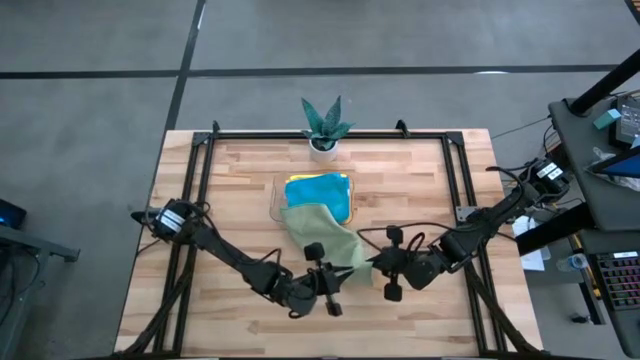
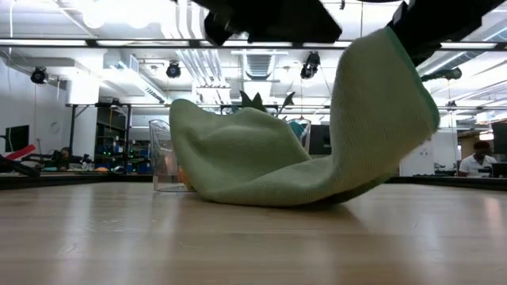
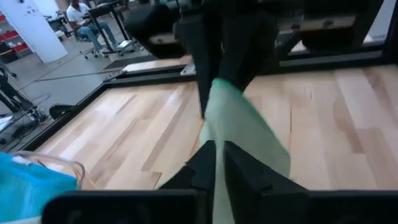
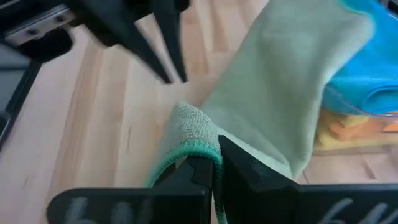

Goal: Fold microfiber towels
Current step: Fold the green microfiber towel

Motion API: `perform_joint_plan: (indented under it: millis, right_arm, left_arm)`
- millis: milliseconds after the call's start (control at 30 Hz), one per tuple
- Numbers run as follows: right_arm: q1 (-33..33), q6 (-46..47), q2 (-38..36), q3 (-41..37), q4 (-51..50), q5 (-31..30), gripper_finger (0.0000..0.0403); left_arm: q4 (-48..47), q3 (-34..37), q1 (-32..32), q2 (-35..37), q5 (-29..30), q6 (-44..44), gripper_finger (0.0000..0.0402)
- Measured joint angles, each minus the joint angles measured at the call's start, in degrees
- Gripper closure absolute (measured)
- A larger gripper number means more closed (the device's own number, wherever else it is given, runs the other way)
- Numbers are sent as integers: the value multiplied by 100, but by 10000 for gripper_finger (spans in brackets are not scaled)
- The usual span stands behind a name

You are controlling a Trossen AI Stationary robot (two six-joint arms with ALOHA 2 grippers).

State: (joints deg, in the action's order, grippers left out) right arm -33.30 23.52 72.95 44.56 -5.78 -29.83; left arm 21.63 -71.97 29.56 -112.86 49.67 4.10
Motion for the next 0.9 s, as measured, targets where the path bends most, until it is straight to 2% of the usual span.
perform_joint_plan:
  millis: [233,400,767,900]
  right_arm:
    - [9,525,0,0,109,-734,394]
    - [9,540,0,0,411,-923,394]
    - [9,335,26,0,570,-925,394]
    - [9,264,26,0,607,-925,394]
  left_arm:
    - [270,-150,15,116,-17,-50,295]
    - [517,-150,-87,59,-11,285,242]
    - [371,-71,-277,-107,93,906,203]
    - [301,7,-326,-134,-847,920,203]
